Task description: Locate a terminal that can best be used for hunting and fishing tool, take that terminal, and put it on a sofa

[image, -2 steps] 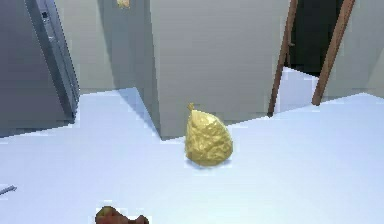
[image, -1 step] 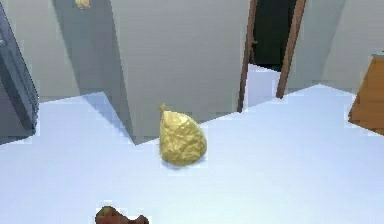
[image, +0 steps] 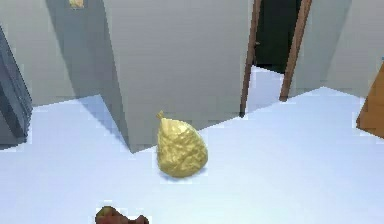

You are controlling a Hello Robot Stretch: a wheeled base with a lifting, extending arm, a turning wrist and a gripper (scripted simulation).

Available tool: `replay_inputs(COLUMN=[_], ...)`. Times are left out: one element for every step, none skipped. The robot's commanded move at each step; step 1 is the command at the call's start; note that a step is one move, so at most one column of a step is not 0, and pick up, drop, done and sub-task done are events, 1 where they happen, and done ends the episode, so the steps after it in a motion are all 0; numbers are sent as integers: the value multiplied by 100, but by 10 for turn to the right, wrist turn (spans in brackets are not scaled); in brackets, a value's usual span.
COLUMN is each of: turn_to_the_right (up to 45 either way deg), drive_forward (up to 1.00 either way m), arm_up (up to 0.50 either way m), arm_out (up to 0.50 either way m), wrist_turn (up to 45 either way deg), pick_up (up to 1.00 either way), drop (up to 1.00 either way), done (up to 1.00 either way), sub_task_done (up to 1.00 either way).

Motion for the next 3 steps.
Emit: replay_inputs(turn_to_the_right=[-450,-60,0], drive_forward=[0,0,30], arm_up=[0,0,0], arm_out=[0,0,0], wrist_turn=[0,0,0], pick_up=[0,0,0], drop=[0,0,0], done=[0,0,0], sub_task_done=[0,0,0])
